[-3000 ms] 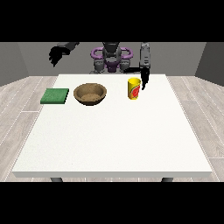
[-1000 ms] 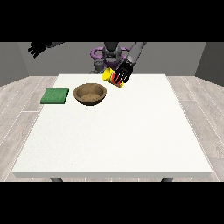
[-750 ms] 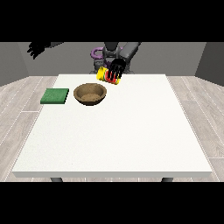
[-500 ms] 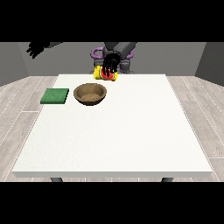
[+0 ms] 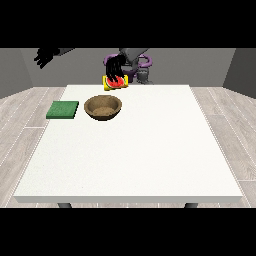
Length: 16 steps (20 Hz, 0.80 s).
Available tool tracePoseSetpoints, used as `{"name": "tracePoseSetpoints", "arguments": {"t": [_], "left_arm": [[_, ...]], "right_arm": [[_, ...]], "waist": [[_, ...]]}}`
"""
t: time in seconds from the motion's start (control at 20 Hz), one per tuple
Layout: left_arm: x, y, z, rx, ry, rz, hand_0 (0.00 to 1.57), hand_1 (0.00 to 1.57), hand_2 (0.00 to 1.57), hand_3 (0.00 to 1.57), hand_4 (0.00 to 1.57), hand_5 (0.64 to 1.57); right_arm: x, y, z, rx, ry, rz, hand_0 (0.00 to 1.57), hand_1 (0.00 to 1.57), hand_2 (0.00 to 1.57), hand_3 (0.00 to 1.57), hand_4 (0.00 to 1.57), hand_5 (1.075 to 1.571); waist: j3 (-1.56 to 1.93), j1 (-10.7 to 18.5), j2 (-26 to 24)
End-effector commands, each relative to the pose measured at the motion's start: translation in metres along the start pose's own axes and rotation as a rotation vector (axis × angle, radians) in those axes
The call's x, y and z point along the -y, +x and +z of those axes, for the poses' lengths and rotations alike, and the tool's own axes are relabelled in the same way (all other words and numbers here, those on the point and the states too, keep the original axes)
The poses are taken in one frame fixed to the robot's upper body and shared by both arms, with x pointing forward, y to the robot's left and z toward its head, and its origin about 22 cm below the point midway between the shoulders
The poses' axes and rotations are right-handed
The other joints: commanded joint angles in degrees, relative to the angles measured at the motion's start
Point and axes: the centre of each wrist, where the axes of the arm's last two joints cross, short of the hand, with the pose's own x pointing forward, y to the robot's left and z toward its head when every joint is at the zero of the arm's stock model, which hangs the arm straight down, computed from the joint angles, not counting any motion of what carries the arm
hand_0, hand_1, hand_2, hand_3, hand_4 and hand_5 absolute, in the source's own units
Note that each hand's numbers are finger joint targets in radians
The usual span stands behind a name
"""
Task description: Pick the cup and pour the ball into the bowl, then pick the bowl and place it on the pad
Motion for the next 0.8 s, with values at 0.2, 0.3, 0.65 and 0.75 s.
{"name": "tracePoseSetpoints", "arguments": {"t": [0.2, 0.3, 0.65, 0.75], "left_arm": [[-0.029, 0.009, -0.002, 0.044, -0.022, -0.111, 0.00, 0.00, 1.06, 1.54, 1.11, 1.571], [-0.030, 0.016, 0.011, 0.058, 0.047, -0.031, 0.00, 0.00, 1.10, 1.54, 1.11, 1.571], [-0.039, -0.067, -0.007, -0.102, 0.110, 0.677, 0.95, 0.95, 1.37, 1.08, 1.30, 1.556], [-0.051, -0.093, -0.012, -0.171, 0.160, 0.893, 0.64, 0.64, 0.94, 0.67, 1.28, 1.545]], "right_arm": [[-0.012, 0.008, -0.012, 0.012, 0.004, -0.006, 0.00, 0.00, 0.00, 0.27, 0.69, 1.548], [0.020, 0.006, 0.001, 0.044, -0.080, 0.011, 0.00, 0.00, 0.00, 0.27, 0.69, 1.548], [0.024, -0.003, 0.012, -0.022, -0.188, 0.016, 0.00, 0.00, 0.00, 0.11, 0.74, 1.551], [0.018, -0.006, 0.010, -0.003, -0.219, 0.002, 0.00, 0.00, 0.00, 0.13, 0.78, 1.559]], "waist": [[-0.05, 0.70, 0.94], [-0.04, 5.22, 1.43], [-0.45, 12.75, -1.31], [-0.77, 15.19, -1.43]]}}
